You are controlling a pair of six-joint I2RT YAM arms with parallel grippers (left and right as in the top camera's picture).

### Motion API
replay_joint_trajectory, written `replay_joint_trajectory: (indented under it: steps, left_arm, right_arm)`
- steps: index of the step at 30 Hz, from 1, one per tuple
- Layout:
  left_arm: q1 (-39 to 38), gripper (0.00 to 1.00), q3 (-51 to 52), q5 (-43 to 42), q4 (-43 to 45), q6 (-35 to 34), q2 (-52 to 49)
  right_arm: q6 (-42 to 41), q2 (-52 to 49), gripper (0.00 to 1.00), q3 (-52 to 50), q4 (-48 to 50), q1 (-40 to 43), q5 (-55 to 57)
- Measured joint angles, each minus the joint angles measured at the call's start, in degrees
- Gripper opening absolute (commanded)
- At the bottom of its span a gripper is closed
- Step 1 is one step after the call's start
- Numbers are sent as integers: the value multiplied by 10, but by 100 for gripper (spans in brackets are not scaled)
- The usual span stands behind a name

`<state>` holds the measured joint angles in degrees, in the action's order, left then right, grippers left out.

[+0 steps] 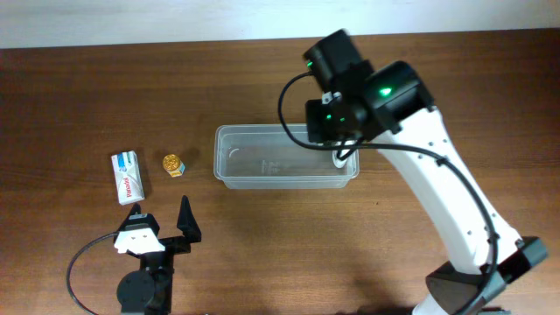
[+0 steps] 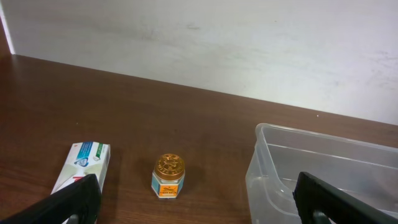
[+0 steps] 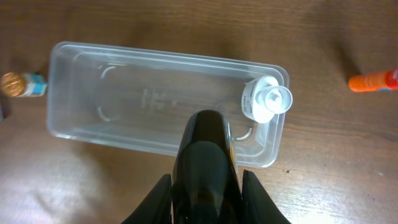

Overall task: Pack container
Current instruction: 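Carry the black bottle into the container beside the spray bottle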

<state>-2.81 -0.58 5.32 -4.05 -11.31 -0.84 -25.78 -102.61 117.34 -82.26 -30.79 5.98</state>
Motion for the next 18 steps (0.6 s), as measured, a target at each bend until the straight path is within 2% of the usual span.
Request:
replay_joint_trajectory:
  steps: [7, 18]
  left_arm:
    - [0, 99, 0, 0, 0, 0, 0]
    - [0, 99, 0, 0, 0, 0, 0]
  right_arm:
    - [-59, -55, 23, 1, 0, -16, 56]
    - [-83, -158, 22, 2, 17, -16, 69]
